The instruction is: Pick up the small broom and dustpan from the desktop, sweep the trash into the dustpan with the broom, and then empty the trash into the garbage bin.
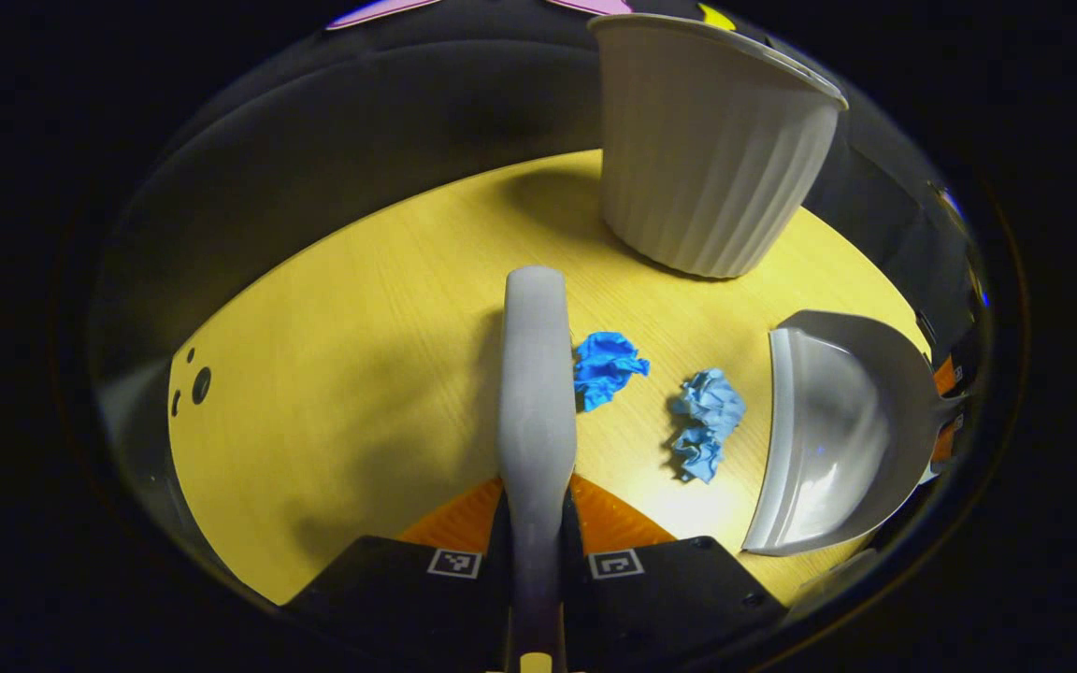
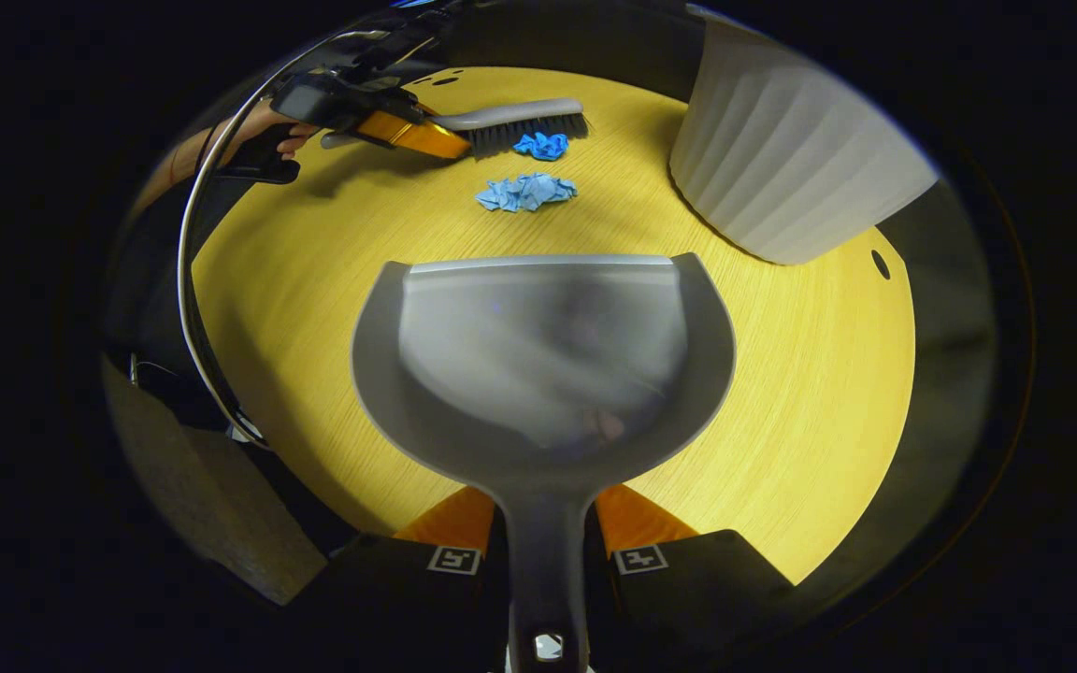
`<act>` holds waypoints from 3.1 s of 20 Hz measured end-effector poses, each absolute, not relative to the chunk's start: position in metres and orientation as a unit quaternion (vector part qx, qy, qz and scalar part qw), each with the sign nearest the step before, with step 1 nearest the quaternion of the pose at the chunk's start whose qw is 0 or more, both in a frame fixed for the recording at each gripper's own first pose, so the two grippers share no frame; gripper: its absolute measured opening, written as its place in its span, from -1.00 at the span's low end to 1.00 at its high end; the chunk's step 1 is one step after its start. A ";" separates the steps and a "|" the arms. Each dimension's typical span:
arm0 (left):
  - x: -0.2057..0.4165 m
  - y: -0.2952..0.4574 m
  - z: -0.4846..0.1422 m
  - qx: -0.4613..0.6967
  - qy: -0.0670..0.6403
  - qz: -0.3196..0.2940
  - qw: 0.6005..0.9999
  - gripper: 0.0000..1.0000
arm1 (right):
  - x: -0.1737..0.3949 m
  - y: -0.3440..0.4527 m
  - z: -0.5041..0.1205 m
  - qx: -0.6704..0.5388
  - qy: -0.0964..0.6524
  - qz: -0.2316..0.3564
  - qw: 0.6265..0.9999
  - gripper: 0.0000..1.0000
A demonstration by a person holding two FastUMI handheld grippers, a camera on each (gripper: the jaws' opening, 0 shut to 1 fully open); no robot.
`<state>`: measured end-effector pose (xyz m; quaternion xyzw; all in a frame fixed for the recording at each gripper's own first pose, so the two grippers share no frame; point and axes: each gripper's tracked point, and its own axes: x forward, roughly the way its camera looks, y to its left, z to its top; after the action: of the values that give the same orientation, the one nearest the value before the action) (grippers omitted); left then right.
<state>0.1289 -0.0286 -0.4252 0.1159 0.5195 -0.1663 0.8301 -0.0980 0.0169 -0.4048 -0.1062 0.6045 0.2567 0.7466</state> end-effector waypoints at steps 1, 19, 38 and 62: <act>0.127 -0.032 -0.425 0.116 0.520 -0.175 0.828 -0.46 | -0.096 0.015 -0.405 -0.105 0.605 0.256 0.747 -0.40; 0.048 -0.150 -0.422 0.095 0.521 -0.334 0.780 -0.45 | -0.103 0.020 -0.414 -0.091 0.589 0.257 0.761 -0.26; 0.063 -0.056 -0.369 0.049 0.476 -0.235 0.846 -0.40 | -0.104 0.004 -0.351 -0.008 0.567 0.104 0.817 -0.26; 0.025 0.008 -0.395 0.012 0.469 -0.209 0.858 -0.46 | 0.107 -0.123 -0.215 -0.070 0.553 -0.015 0.830 -0.26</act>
<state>0.0254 0.0078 -0.3948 0.0115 0.4688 -0.2086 0.8582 0.1067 -0.1231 -0.2148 -0.0704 0.5532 -0.0145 0.8300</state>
